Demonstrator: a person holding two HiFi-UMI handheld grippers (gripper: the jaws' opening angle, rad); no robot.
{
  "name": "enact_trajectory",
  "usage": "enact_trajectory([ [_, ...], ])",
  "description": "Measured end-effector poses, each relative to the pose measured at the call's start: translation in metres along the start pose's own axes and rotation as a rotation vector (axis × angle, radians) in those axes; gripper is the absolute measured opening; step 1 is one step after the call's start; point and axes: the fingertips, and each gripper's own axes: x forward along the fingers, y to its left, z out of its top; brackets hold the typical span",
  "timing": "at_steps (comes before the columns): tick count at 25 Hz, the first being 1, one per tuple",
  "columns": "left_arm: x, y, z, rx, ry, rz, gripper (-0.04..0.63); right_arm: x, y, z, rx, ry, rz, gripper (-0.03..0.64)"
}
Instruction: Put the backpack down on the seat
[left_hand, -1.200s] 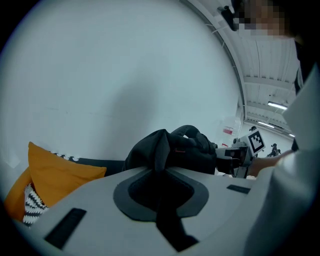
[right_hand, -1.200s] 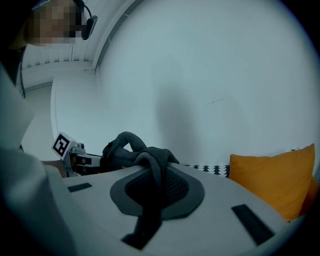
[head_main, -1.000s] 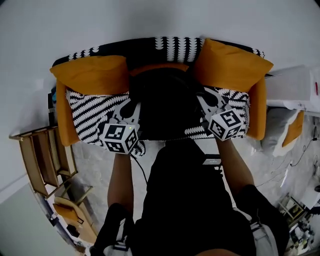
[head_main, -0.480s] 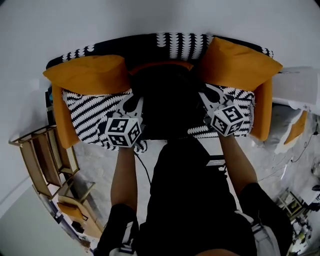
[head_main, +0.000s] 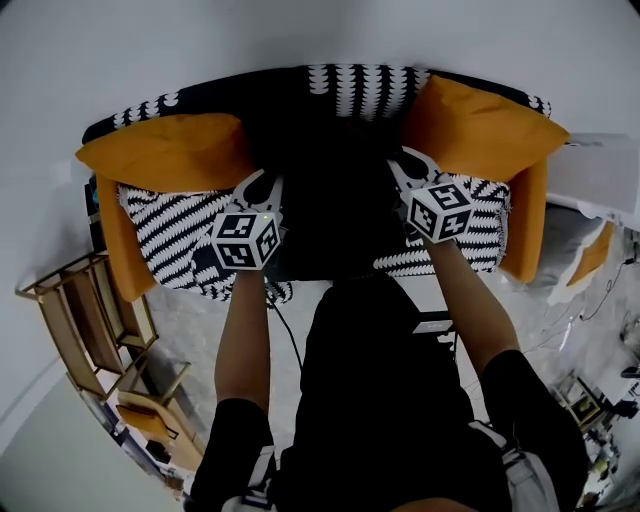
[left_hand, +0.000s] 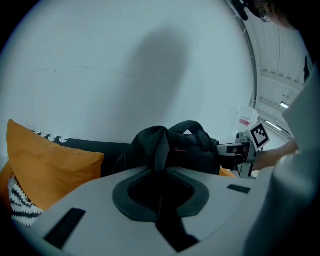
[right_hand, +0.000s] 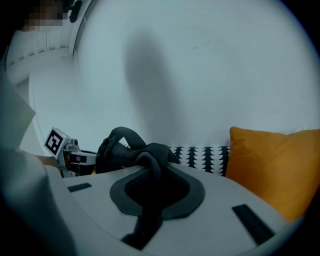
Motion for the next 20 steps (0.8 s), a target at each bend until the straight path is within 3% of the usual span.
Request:
enact_trajectory([
  [5, 0.029, 0.019, -0.002, -0.043, 0.041, 0.033, 0.046, 0.026, -0.017, -0.004, -0.019, 0.034, -0.025, 0.046],
  [10, 0.056, 0.032, -0.006, -0.036, 0.101, 0.032, 0.046, 0.053, -0.037, -0.011, 0.042, 0.072, -0.035, 0.046],
  [20, 0.096, 0.059, -0.012, -0.042, 0.167, 0.075, 0.051, 0.094, -0.062, -0.02, 0.024, 0.136, -0.049, 0.051],
])
